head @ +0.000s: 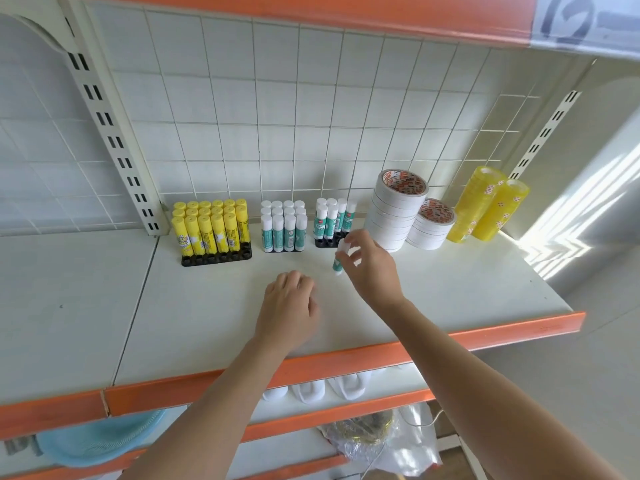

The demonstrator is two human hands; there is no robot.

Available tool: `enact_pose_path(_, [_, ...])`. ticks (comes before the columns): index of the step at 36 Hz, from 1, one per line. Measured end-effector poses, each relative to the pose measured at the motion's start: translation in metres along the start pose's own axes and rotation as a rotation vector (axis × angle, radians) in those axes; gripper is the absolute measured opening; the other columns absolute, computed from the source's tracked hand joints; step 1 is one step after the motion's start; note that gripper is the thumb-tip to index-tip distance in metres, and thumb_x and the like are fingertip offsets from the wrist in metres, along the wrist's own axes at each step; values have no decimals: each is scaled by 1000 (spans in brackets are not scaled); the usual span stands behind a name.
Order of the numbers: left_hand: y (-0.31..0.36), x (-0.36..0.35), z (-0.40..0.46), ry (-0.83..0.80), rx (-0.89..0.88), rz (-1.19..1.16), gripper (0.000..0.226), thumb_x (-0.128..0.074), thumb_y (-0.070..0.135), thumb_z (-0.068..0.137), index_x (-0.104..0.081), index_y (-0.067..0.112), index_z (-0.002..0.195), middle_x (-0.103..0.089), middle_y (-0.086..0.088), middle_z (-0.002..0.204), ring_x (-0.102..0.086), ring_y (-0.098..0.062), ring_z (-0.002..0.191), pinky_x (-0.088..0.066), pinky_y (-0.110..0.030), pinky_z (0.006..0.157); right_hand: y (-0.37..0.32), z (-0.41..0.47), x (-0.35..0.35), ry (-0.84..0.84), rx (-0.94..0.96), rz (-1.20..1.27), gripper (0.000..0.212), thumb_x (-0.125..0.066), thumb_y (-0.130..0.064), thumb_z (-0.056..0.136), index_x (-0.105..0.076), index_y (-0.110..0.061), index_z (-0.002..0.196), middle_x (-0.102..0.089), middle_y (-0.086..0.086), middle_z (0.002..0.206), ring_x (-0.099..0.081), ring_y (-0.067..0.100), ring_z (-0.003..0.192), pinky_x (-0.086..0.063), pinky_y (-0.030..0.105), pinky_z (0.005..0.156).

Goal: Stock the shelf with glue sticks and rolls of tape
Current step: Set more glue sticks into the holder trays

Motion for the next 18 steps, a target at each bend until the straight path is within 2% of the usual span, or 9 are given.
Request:
enact_pose_path(2, [1,0,0,-10,-1,6,27,-39,21,84,-61,14,98,-55,-1,99,-50,-24,96,-43,-37,83,4,9,1,35,-5,2,14,-61,-20,91,-53,-17,101,-68,-5,91,-63,12,76,-46,29,67])
enact_pose_path(8, [1,2,0,-17,-4,-2,20,-50,17,87,-61,15,103,-55,0,104,-49,-22,100,-42,-34,87,11,38,3,79,-18,-40,16,-60,-19,92,-53,-14,106,-67,-4,93,-65,19,82,-50,34,69])
enact_pose_path(18, [0,0,-1,-4,-4,2,17,-53,17,86,-61,16,100,-55,1,103,-51,-21,98,-43,-34,86,15,61,-10,66,-12,-89,15,-57,-18,93,-51,-12,105,-68,8,89,-62,35,77,-52,44,66])
Point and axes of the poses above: each hand's wrist, its own z-axis towards the middle knuckle, its own x-axis out of the back of the hand, y = z × x, the point moved 4 cm from there along z, towards the middle knuckle
